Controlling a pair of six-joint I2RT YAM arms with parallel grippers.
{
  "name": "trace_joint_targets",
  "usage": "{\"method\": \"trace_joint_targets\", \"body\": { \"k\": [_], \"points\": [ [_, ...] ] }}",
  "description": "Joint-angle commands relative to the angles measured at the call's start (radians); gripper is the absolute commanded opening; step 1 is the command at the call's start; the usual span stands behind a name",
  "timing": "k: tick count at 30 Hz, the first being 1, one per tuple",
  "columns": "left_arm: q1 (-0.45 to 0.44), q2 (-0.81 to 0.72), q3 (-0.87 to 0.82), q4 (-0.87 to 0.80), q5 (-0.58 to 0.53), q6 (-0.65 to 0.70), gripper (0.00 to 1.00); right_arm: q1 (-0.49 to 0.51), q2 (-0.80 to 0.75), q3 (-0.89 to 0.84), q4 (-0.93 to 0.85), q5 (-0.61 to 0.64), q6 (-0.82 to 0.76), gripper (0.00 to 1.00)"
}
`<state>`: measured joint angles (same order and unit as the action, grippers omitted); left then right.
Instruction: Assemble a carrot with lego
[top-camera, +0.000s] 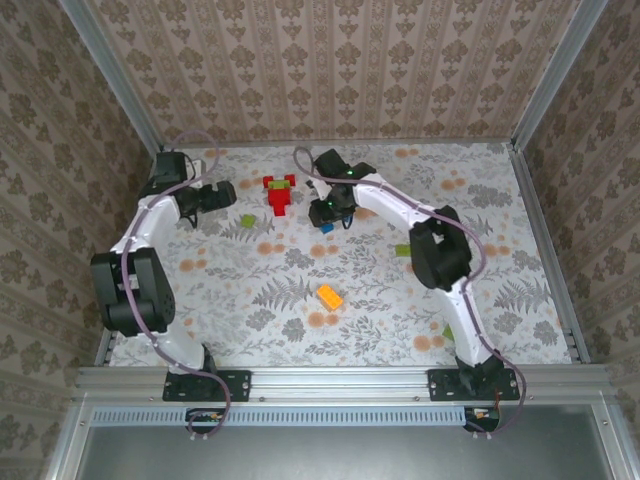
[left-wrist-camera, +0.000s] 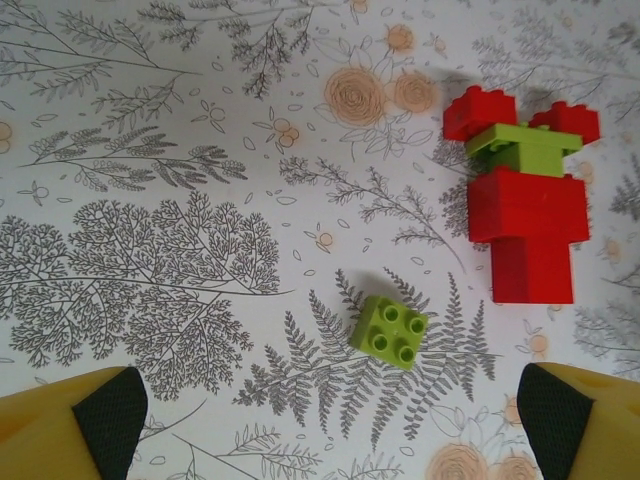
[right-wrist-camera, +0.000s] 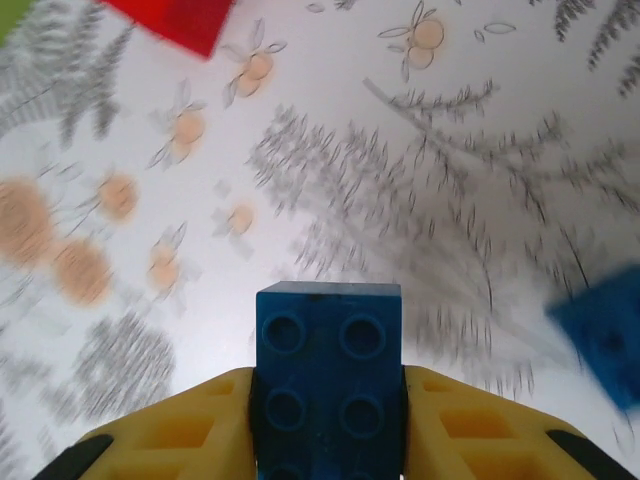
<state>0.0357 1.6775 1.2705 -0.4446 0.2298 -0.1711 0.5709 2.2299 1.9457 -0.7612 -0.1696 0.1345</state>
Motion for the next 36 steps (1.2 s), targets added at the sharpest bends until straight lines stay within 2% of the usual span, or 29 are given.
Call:
{"method": "trace_joint_targets", "body": {
  "k": [1, 6, 11, 14, 19, 26, 36],
  "points": [
    [-0.057, 0.048, 0.022, -0.062, -0.081, 0.056, 0.98, 0.017, -0.203, -0.161, 0.087, 0.035, 0.034, 0.35],
    [-0.136, 0.132, 0.087, -0.102, -0.188, 0.059, 0.97, 0.043, -0.438, -0.398, 0.119, 0.090, 0.052, 0.35],
    [-0.188, 0.214, 0.140, -0.135, -0.272, 0.077, 0.94, 0.073, -0.584, -0.487, 0.111, 0.128, 0.065, 0.35],
    [-0.208, 0.257, 0.176, -0.160, -0.310, 0.085, 0.84, 0.086, -0.640, -0.507, 0.103, 0.143, 0.067, 0.35],
    [-0.225, 0.308, 0.211, -0.162, -0.326, 0.088, 0.78, 0.093, -0.677, -0.525, 0.093, 0.160, 0.066, 0.35],
    [-0.245, 0.344, 0.225, -0.164, -0.336, 0.097, 0.74, 0.093, -0.643, -0.524, 0.100, 0.157, 0.062, 0.35],
    [-0.264, 0.389, 0.253, -0.203, -0.346, 0.113, 0.60, 0.093, -0.642, -0.524, 0.089, 0.155, 0.063, 0.35]
  ]
}}
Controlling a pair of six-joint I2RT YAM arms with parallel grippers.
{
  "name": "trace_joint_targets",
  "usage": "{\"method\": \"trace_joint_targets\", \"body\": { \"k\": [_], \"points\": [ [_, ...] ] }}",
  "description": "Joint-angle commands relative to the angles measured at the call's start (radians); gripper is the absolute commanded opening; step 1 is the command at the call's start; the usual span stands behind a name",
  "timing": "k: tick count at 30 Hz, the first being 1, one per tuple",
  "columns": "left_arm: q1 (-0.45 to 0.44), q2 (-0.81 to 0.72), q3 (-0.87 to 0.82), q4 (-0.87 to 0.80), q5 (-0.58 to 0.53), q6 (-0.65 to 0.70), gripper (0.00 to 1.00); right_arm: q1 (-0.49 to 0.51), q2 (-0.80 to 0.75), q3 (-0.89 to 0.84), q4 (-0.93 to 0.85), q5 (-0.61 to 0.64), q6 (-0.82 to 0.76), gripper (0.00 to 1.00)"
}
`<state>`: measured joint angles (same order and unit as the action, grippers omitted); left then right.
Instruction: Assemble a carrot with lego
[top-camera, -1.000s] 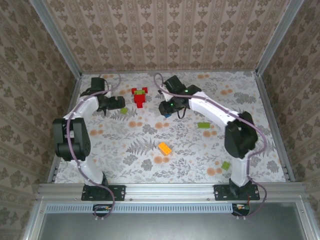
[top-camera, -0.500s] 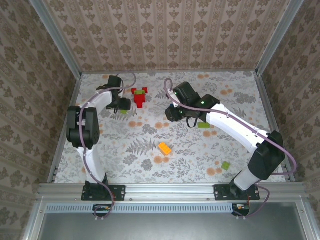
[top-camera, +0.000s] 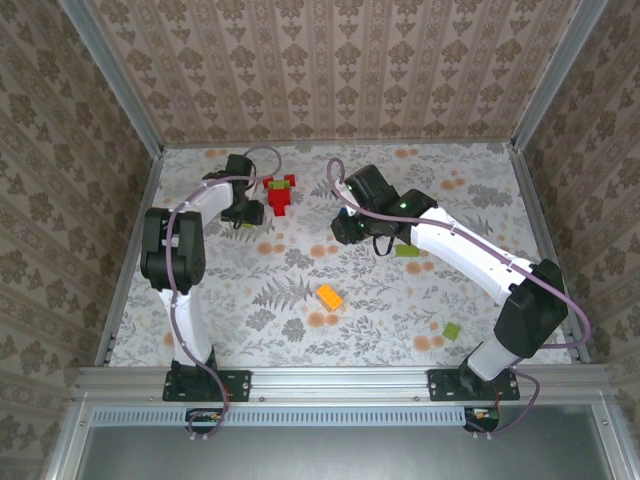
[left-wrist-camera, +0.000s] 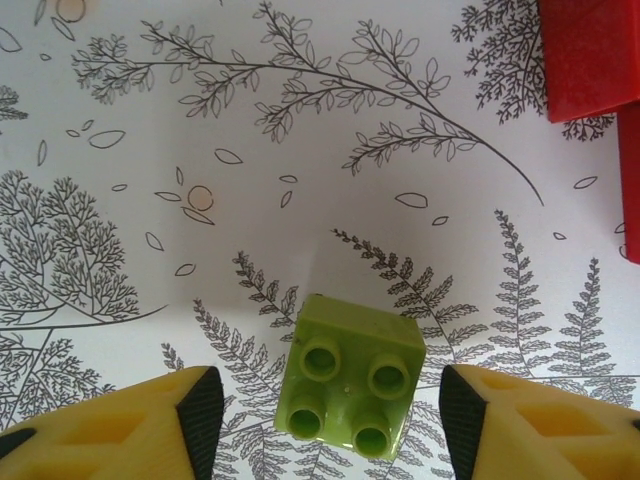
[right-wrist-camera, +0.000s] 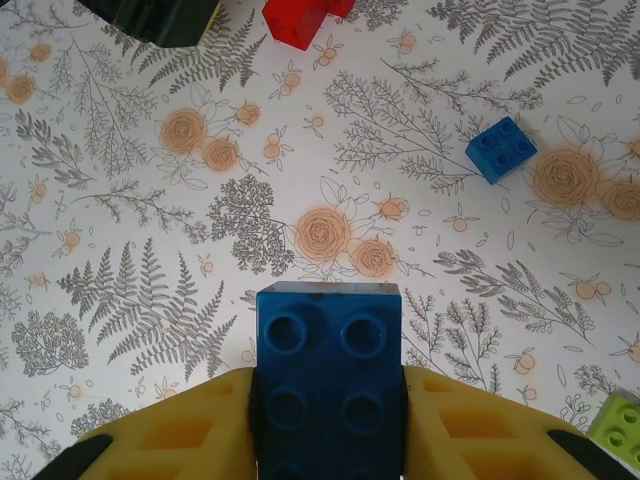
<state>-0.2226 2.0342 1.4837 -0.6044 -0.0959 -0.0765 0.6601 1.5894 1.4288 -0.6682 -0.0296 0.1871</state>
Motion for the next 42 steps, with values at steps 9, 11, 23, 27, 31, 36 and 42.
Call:
{"method": "trace_joint_targets", "body": {
  "k": [9, 11, 23, 27, 31, 36, 42],
  "points": [
    [-0.023, 0.078, 0.074, -0.079, -0.017, 0.026, 0.41, 0.069, -0.060, -0.053, -0.068, 0.039, 0.003, 0.35],
    [-0.023, 0.072, 0.068, -0.083, -0.020, 0.026, 0.39, 0.074, -0.095, -0.092, -0.071, 0.046, 0.010, 0.35],
    [-0.140, -0.224, -0.153, -0.057, -0.021, -0.032, 0.34, 0.075, -0.316, -0.239, -0.147, 0.128, 0.025, 0.35],
    [-0.251, -0.261, -0.138, -0.048, 0.023, -0.063, 0.34, 0.073, -0.349, -0.257, -0.154, 0.138, 0.027, 0.35],
    [-0.357, -0.179, -0.036, -0.049, 0.064, -0.079, 0.34, 0.074, -0.387, -0.276, -0.156, 0.137, 0.034, 0.35],
    [-0.479, -0.022, 0.126, -0.061, 0.087, -0.091, 0.34, 0.074, -0.469, -0.294, -0.191, 0.154, 0.044, 0.35],
    [-0.540, 0.112, 0.259, -0.079, 0.113, -0.102, 0.34, 0.071, -0.558, -0.293, -0.261, 0.198, 0.041, 0.35]
  ]
}}
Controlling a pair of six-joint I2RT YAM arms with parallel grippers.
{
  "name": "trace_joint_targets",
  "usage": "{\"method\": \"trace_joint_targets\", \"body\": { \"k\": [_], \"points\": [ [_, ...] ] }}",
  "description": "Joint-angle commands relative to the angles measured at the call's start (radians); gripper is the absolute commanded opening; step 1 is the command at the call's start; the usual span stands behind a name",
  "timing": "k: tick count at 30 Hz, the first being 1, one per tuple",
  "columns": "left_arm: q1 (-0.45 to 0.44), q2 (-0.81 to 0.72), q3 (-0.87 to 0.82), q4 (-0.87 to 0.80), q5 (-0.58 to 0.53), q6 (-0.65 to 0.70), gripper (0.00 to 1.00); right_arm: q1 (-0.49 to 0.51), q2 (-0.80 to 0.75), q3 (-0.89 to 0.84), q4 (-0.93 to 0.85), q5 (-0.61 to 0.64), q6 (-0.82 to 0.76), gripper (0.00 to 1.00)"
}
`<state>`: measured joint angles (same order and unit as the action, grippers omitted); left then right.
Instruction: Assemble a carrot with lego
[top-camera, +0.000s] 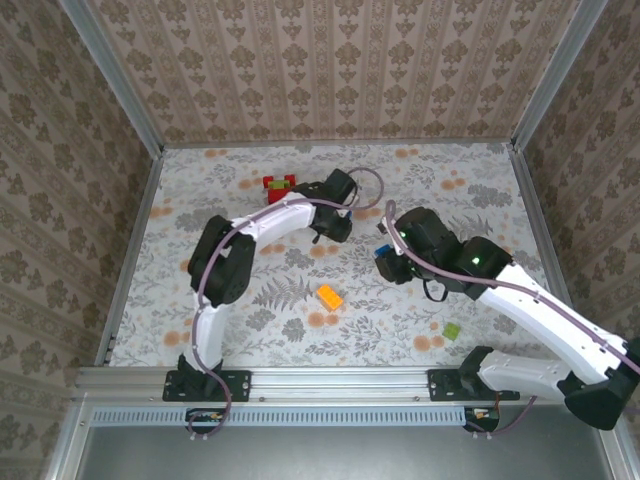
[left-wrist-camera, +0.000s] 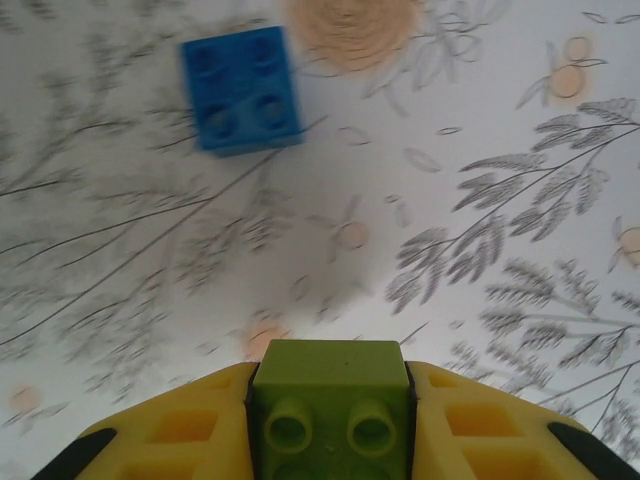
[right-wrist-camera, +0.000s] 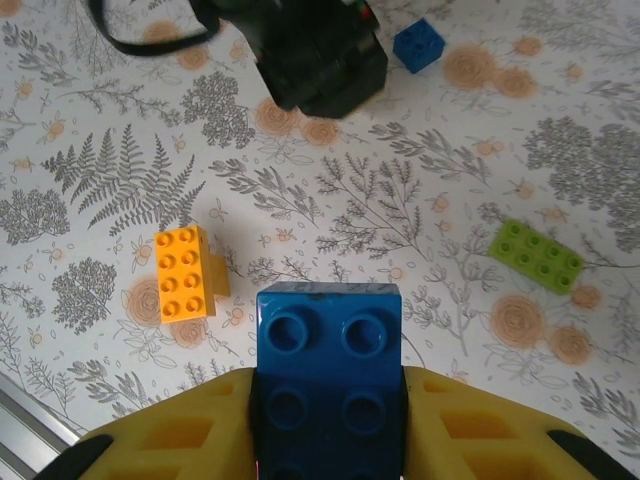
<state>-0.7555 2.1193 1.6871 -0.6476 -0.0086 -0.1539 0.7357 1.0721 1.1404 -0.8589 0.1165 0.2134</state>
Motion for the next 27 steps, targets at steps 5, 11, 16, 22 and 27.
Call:
{"method": "trace_joint_targets", "body": {
  "k": [5, 11, 16, 22, 27],
  "points": [
    [-0.026, 0.090, 0.118, -0.034, 0.057, -0.037, 0.35, -0.006, -0.084, -0.014, -0.094, 0.063, 0.013, 0.35],
    [-0.040, 0.144, 0.170, -0.043, 0.078, -0.044, 0.39, -0.007, -0.095, -0.035, -0.089, 0.056, 0.013, 0.35],
    [-0.040, 0.166, 0.180, -0.037, 0.092, -0.050, 0.45, -0.007, -0.101, -0.047, -0.086, 0.051, 0.013, 0.35],
    [-0.041, 0.167, 0.203, -0.037, 0.116, -0.052, 0.52, -0.007, -0.109, -0.054, -0.090, 0.045, 0.018, 0.35],
    [-0.022, 0.078, 0.183, -0.031, 0.113, -0.040, 0.60, -0.007, -0.117, -0.069, -0.084, 0.007, 0.024, 0.35]
  ]
}}
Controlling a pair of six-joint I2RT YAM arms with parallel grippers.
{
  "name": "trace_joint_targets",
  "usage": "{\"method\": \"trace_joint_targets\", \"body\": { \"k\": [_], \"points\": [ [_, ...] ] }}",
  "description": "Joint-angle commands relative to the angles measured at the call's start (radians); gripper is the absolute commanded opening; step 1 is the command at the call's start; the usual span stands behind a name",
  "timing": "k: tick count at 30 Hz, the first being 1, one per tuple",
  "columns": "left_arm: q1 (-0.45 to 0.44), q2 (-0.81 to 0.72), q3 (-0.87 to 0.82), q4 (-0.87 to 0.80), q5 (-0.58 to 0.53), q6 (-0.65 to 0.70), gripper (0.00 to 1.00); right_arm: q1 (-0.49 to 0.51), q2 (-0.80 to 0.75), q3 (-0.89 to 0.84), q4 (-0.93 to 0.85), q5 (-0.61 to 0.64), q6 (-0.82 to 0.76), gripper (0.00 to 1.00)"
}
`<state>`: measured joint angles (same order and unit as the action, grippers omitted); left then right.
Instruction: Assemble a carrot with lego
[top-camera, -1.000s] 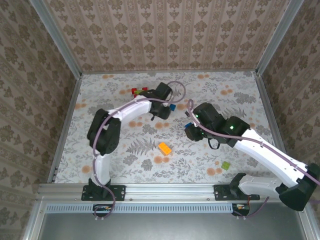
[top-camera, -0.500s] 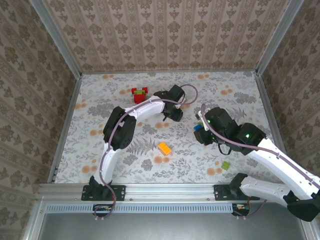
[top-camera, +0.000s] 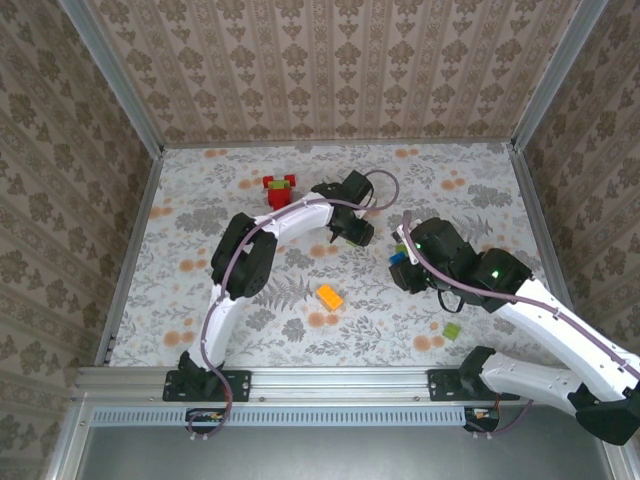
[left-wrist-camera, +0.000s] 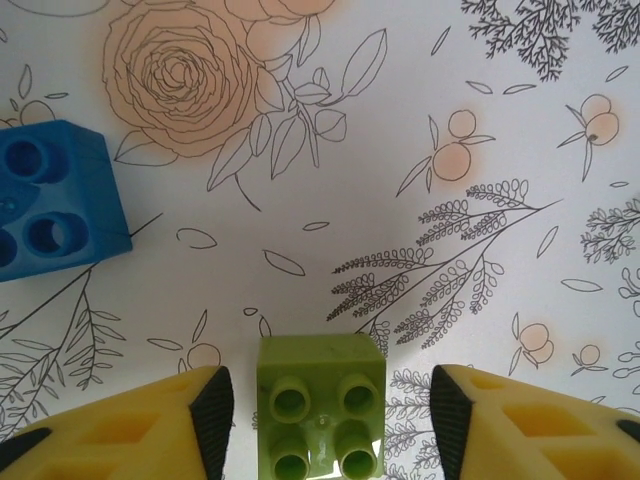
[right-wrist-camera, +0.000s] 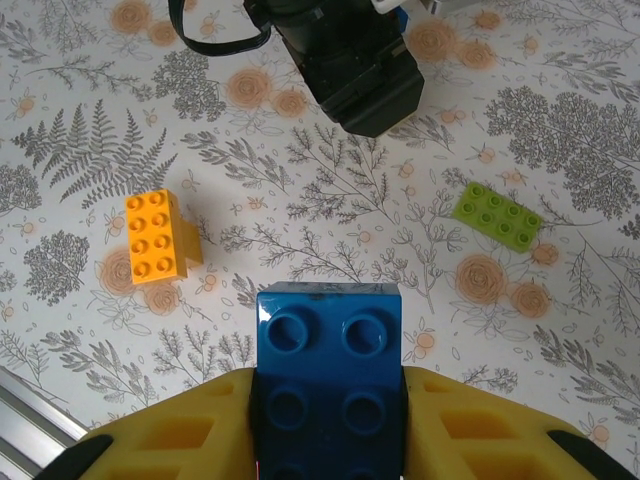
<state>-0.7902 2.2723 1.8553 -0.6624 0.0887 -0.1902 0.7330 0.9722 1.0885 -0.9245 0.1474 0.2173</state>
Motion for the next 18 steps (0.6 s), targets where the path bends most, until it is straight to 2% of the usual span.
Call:
{"method": "trace_joint_targets", "body": {
  "k": [1, 6, 11, 18],
  "points": [
    [0.019, -0.105, 0.002, -0.007, 0.020, -0.004, 0.62, -0.004, -0.018, -0.024, -0.011, -0.042, 0.019, 0.35],
    [0.057, -0.255, -0.056, -0.001, 0.023, 0.011, 0.68, 0.007, 0.002, -0.082, 0.036, -0.140, 0.008, 0.35],
    [0.114, -0.443, -0.179, 0.021, -0.004, 0.004, 0.71, 0.035, 0.064, -0.097, 0.088, -0.172, 0.013, 0.35],
    [0.305, -0.723, -0.481, 0.087, -0.012, -0.031, 0.74, 0.099, 0.286, -0.009, 0.149, -0.210, -0.026, 0.35]
  ]
}}
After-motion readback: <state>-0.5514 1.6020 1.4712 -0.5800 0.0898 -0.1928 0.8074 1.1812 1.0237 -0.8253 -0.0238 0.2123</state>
